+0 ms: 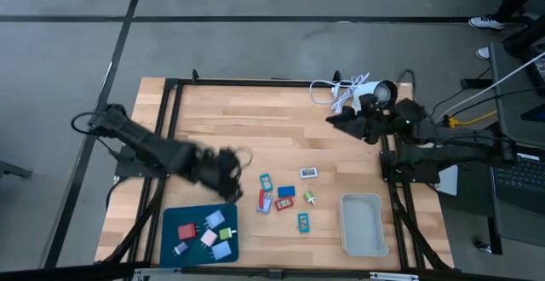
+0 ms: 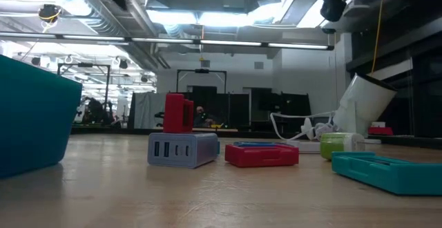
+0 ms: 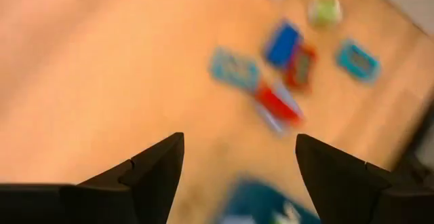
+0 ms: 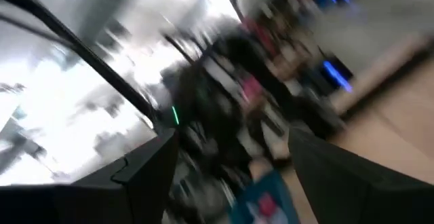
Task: Pick & Place Office items
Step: Put the green charger adapter into the blue bin
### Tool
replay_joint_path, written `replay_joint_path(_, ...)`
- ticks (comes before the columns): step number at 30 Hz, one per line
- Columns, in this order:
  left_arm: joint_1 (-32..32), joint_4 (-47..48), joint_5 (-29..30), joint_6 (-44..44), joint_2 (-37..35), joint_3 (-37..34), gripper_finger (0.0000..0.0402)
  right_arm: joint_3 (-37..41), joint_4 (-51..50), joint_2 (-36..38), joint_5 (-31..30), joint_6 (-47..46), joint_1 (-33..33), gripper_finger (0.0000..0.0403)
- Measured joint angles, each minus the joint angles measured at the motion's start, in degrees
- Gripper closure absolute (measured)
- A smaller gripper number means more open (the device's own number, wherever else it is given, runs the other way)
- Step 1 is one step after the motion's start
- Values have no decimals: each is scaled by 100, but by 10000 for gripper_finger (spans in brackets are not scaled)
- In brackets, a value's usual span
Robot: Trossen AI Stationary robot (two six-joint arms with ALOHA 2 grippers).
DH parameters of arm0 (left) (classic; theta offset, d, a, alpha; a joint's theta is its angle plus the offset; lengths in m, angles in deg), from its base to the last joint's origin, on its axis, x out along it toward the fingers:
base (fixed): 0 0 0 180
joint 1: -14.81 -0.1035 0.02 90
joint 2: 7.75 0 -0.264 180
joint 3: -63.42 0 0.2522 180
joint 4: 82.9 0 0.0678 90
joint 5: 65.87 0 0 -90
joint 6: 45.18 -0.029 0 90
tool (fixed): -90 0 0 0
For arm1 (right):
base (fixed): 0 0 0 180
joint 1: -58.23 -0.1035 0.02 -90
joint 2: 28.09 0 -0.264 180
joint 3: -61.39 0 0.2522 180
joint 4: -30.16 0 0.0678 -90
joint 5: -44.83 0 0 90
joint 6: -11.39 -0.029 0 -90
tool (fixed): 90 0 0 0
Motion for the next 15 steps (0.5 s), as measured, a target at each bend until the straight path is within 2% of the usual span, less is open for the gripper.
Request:
replay_joint_path(3,-720,24,235,-940,-99,99,124,-821,-2534,-68,-147,632,-76,119)
replay_joint_path(7,-1548,-21,385,-1894,-210,125,124,-1889,-5520,-368,-1333,976,-433,119)
replay_joint_path(11,-2197,-39,285,-2566,-245,119,124,-2551,-6575,-924,-1732,799,-954,119)
replay_joint_path(15,-2558,-46,167,-2940,-244,119,124,-2877,-6946,-1609,-2329,346,-1636,119)
